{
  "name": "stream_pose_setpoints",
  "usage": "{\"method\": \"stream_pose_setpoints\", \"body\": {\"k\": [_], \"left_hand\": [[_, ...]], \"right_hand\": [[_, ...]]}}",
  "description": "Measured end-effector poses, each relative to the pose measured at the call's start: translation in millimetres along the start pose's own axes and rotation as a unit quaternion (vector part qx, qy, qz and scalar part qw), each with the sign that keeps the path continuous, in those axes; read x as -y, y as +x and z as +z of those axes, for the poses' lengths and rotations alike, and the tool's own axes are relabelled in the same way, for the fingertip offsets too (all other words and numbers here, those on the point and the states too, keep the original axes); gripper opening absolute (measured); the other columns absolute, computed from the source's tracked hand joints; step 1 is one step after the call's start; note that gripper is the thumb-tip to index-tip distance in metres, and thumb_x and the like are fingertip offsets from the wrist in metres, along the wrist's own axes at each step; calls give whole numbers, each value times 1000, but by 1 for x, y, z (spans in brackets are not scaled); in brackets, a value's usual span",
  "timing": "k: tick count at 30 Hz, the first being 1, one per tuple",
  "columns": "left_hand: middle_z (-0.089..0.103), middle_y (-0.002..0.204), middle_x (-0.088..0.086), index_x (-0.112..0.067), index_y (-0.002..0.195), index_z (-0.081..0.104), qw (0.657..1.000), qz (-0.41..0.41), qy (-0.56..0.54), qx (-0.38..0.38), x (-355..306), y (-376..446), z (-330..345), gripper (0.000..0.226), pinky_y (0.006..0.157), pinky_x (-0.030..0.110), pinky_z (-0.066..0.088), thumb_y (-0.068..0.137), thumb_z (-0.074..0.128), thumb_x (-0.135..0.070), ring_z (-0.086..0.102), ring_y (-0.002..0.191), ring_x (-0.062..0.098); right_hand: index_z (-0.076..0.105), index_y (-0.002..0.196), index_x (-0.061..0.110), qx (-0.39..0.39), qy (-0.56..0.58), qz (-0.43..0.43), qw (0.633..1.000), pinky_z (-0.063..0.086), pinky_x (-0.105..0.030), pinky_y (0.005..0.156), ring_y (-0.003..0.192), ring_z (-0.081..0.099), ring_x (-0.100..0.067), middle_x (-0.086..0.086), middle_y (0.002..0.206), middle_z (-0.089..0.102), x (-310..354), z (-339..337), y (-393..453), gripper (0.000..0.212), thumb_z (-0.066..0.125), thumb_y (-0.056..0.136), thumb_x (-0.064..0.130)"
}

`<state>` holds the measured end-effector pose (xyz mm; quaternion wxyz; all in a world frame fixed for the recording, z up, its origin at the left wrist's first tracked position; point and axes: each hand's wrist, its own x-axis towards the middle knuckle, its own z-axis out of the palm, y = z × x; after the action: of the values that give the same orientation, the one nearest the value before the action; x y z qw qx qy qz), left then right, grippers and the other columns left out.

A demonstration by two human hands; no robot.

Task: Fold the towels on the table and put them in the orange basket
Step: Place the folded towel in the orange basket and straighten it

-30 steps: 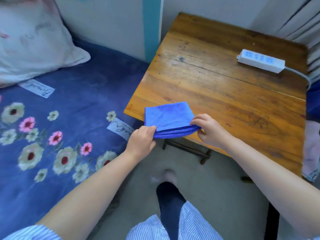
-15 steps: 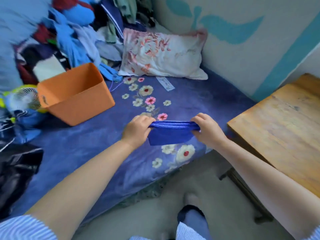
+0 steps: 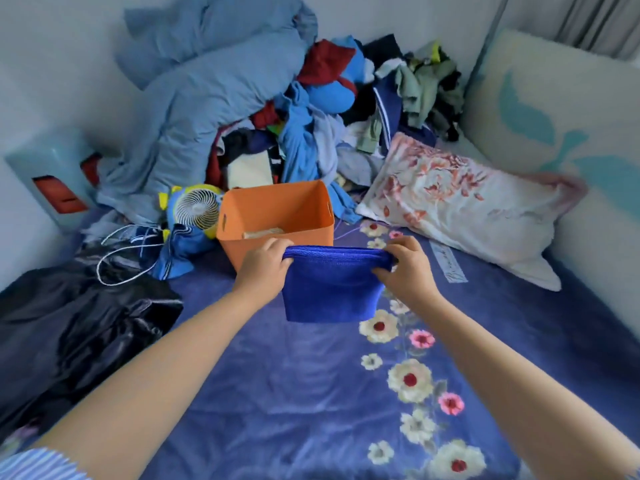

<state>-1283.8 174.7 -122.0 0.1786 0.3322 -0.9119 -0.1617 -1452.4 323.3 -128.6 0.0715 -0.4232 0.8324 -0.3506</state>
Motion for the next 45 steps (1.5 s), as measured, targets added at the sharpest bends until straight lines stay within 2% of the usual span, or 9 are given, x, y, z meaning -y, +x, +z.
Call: {"method": "stream_pose_setpoints", "body": {"k": [6,21,26,30,33,36,39,42,45], "left_hand": [[50,125,12,-6,120,52,994,-93,-35,-34,26,97,-4,28,90,31,34,93,44,-8,48,113,29],[59,117,16,0,117,52,973,-137,-166,-86,152,288,7,27,81,21,33,92,43,-3,52,108,29],[58,115,14,-3,120,50,960,-192,-202,-41,205,337,52,27,65,14,27,95,40,-6,52,99,24],[57,118,16,-5,122,48,951,-233,-194,50,240,355,114,28,82,28,38,96,38,-10,53,107,30],[57,95,6,-6,117,49,936,-277,-175,132,261,360,167,24,70,27,32,96,38,-13,51,95,28],[41,70,-1,-7,104,50,902,-324,-171,229,281,365,225,18,58,27,29,94,36,-9,43,78,22],[37,66,5,-11,69,39,875,-354,-166,285,295,369,269,23,61,33,34,87,32,0,40,67,22],[54,82,15,-13,65,41,872,-367,-148,288,305,379,298,26,71,35,46,89,38,-2,54,82,29],[58,116,17,-5,106,54,886,-352,-127,272,318,397,321,19,85,33,42,93,42,-11,55,107,32]], "right_hand": [[60,101,-1,1,77,-1,997,27,-18,65,80,44,-20,-8,90,51,21,16,117,22,60,80,2],[52,121,9,2,135,51,990,39,-32,82,91,49,-23,-4,95,51,62,119,314,34,49,88,4],[48,124,8,20,97,88,991,33,-26,72,85,43,-19,-4,93,48,45,180,365,34,46,90,5],[48,120,5,83,23,122,989,34,-29,65,81,51,-30,-20,100,57,8,227,392,31,43,89,4],[47,116,0,161,-58,165,971,33,-31,64,85,51,-33,-24,104,57,-27,260,409,28,41,89,4],[48,104,-1,238,-107,218,940,32,-26,57,80,47,-29,-18,86,55,-62,295,424,23,38,83,-3],[47,114,-4,291,-137,257,912,35,-24,58,93,52,-37,-25,105,59,-88,328,434,33,36,84,-6],[49,113,-6,285,-163,272,904,39,-30,71,105,54,-38,-26,117,56,-106,356,442,30,38,86,-4],[50,114,-3,264,-181,290,902,44,-33,73,107,55,-36,-23,118,55,-120,382,457,28,41,87,-1]]}}
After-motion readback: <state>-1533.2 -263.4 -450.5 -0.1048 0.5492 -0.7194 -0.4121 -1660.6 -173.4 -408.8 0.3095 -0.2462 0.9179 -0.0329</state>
